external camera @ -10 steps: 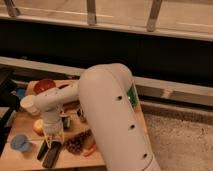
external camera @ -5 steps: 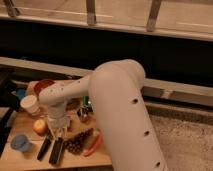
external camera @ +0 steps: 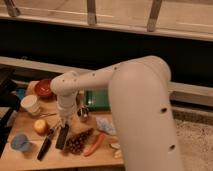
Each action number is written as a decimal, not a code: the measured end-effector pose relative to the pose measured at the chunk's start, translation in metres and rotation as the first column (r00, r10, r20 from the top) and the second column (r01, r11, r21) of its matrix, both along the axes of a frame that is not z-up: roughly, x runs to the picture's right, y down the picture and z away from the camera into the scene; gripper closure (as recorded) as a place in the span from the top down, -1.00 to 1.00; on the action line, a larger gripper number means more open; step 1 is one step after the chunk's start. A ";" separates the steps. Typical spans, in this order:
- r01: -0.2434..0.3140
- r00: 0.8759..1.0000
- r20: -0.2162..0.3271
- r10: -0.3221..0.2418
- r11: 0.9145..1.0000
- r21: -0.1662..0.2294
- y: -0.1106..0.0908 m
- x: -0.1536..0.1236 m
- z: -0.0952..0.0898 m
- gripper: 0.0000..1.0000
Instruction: Place eraser in metal cup
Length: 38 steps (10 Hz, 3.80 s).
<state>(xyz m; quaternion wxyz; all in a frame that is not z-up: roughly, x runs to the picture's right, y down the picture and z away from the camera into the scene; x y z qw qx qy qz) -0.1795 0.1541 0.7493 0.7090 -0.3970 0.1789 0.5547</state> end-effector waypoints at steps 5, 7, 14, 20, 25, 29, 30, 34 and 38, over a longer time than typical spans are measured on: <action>-0.073 0.997 -0.006 0.076 0.978 0.195 -0.107 0.050 -0.050 -1.00; -0.081 0.997 -0.003 0.084 0.973 0.218 -0.117 0.054 -0.057 -1.00; 0.011 0.993 -0.116 0.021 0.963 0.269 -0.110 0.070 -0.034 -1.00; 0.046 0.992 -0.128 0.009 0.908 0.416 -0.204 0.101 -0.026 -1.00; -0.059 0.995 -0.048 0.083 0.925 0.375 -0.178 0.114 0.016 -1.00; -0.106 0.991 -0.039 0.127 0.932 0.347 -0.159 0.122 0.033 -1.00; -0.120 0.990 -0.035 0.140 0.933 0.338 -0.152 0.123 0.039 -1.00; -0.165 0.983 -0.021 0.181 0.931 0.326 -0.138 0.124 0.051 -1.00; -0.184 0.981 0.005 0.193 0.926 0.329 -0.134 0.114 0.059 -1.00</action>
